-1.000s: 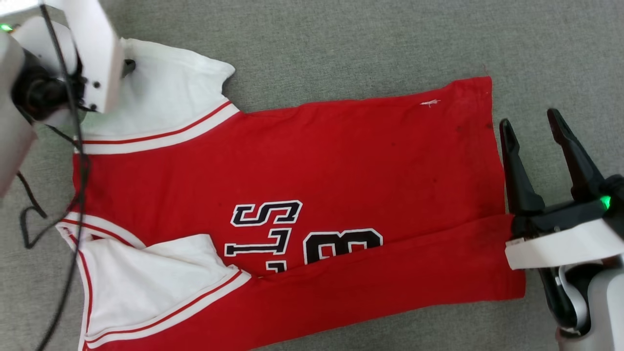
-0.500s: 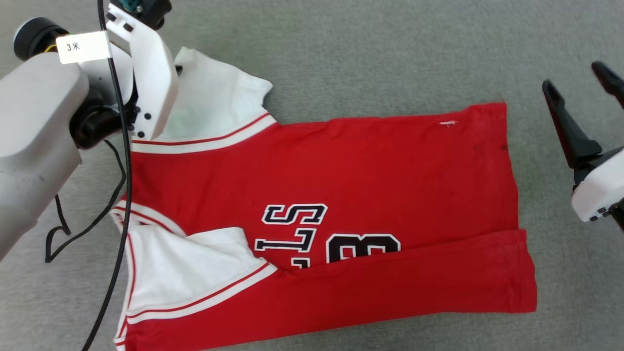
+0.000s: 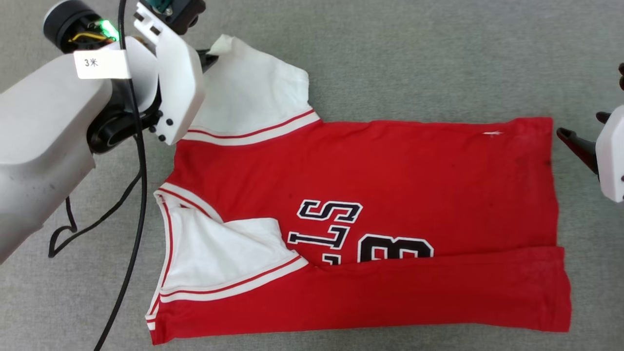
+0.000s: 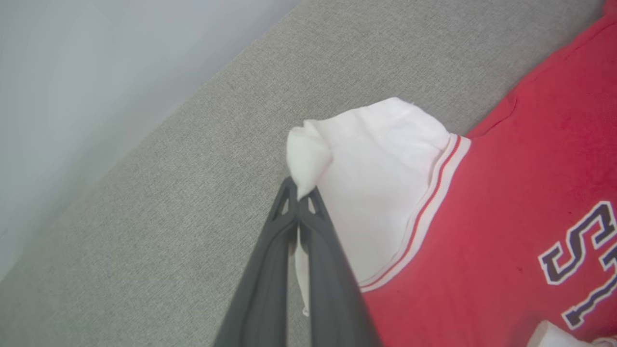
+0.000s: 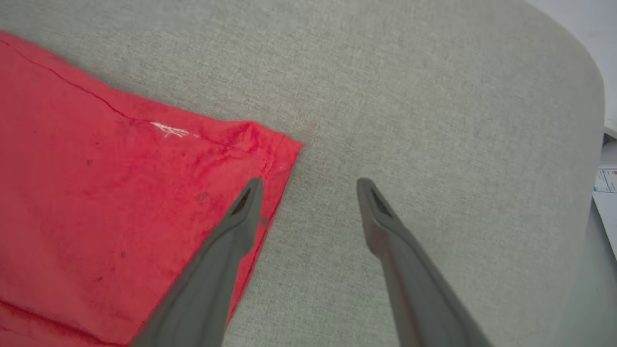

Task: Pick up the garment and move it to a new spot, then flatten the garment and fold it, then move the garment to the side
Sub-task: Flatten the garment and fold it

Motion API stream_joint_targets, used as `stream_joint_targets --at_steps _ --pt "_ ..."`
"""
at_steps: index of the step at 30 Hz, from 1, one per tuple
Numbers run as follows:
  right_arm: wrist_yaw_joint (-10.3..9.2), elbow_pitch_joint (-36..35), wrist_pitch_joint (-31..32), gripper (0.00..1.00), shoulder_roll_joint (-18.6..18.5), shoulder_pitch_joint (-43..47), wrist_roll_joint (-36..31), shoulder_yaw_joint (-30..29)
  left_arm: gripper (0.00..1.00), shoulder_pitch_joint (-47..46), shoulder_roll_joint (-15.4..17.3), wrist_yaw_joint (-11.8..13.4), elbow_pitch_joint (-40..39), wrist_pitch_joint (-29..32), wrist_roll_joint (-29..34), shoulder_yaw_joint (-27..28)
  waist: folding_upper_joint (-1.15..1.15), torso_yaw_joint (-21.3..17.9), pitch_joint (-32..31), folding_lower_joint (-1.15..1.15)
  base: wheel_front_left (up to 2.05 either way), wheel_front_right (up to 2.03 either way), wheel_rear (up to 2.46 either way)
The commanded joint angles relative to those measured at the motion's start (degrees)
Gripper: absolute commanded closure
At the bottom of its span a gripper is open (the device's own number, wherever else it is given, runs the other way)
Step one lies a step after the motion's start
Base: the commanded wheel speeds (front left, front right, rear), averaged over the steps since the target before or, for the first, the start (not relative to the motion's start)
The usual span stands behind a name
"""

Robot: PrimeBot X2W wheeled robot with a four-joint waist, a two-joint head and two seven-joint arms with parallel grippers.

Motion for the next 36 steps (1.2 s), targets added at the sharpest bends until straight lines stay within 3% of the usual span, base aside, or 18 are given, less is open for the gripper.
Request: stream_joint_targets --at_steps 1,9,15,16,17,25,31,36 --pt "-0.09 1.6 1.2 0.00 0.2 -2.0 -0.1 0.6 1.00 -1.1 -0.2 0.0 -0.6 -0.6 0.7 -0.1 0.00 1.0 1.2 0.00 0.00 0.00 0.00" --pt "-0.08 10.0 1.1 0.00 3.4 -5.8 -1.2 4.3 1.00 -2.8 -0.6 0.0 -2.0 -1.8 1.4 -0.5 0.00 2.7 4.4 0.00 0.00 0.00 0.00" --pt "-0.05 16.0 -0.4 0.00 4.5 -4.5 -1.2 10.5 1.00 -3.3 -0.3 0.0 -1.4 -2.7 1.1 -0.8 0.00 2.8 5.1 0.00 0.00 0.00 0.00" --pt "-0.05 16.6 -1.4 0.78 4.5 -4.7 -1.2 10.7 1.00 -3.1 -0.2 0.0 -1.2 -2.8 0.9 -0.8 0.00 2.7 5.0 0.00 0.00 0.00 0.00" --pt "-0.05 17.1 -2.4 1.00 4.5 -4.9 -1.1 10.7 1.00 -2.9 -0.1 0.0 -1.0 -3.1 0.8 -0.9 0.00 2.5 4.8 0.00 0.00 0.00 0.00" --pt "-0.10 16.6 -12.7 1.00 3.2 -6.2 1.1 9.0 1.00 -0.2 1.9 0.0 0.2 -6.1 -1.4 -0.8 0.00 0.9 0.6 0.00 0.00 0.00 0.00" --pt "-0.10 13.9 -17.8 1.00 1.8 -1.6 3.5 7.9 1.00 3.9 3.6 0.3 -0.6 -8.4 -2.7 -0.9 0.00 0.7 -4.3 0.00 0.00 0.00 0.00" --pt "-0.09 10.9 -20.2 1.00 1.2 4.2 4.5 7.5 1.00 9.4 5.7 1.9 -3.7 -9.7 -3.4 -1.2 0.00 0.6 -9.1 0.00 0.00 0.00 0.00"
